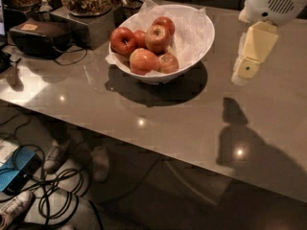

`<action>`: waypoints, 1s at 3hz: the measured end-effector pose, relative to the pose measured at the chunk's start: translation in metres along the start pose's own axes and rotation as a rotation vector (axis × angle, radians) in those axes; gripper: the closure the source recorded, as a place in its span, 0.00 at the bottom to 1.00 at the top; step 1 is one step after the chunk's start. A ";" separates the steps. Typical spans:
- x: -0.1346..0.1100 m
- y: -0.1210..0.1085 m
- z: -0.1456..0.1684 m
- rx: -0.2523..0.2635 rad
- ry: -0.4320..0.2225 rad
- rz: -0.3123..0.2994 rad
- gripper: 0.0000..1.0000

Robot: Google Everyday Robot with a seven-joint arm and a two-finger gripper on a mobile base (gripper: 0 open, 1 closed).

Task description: Pick apple from white bowl

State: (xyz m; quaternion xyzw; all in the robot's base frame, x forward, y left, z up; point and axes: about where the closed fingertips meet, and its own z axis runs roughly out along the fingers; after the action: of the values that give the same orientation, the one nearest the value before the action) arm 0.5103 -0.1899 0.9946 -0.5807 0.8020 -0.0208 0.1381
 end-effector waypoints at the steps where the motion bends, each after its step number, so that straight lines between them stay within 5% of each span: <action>1: -0.008 -0.005 -0.002 0.025 -0.022 -0.008 0.00; 3: -0.053 -0.032 0.017 -0.026 -0.063 0.108 0.00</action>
Offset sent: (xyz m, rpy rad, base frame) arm 0.0281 0.0306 -0.0108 0.1116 0.0701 -0.0822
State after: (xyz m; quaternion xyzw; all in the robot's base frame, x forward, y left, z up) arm 0.5593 -0.1488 0.9953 -0.5386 0.8277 0.0156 0.1567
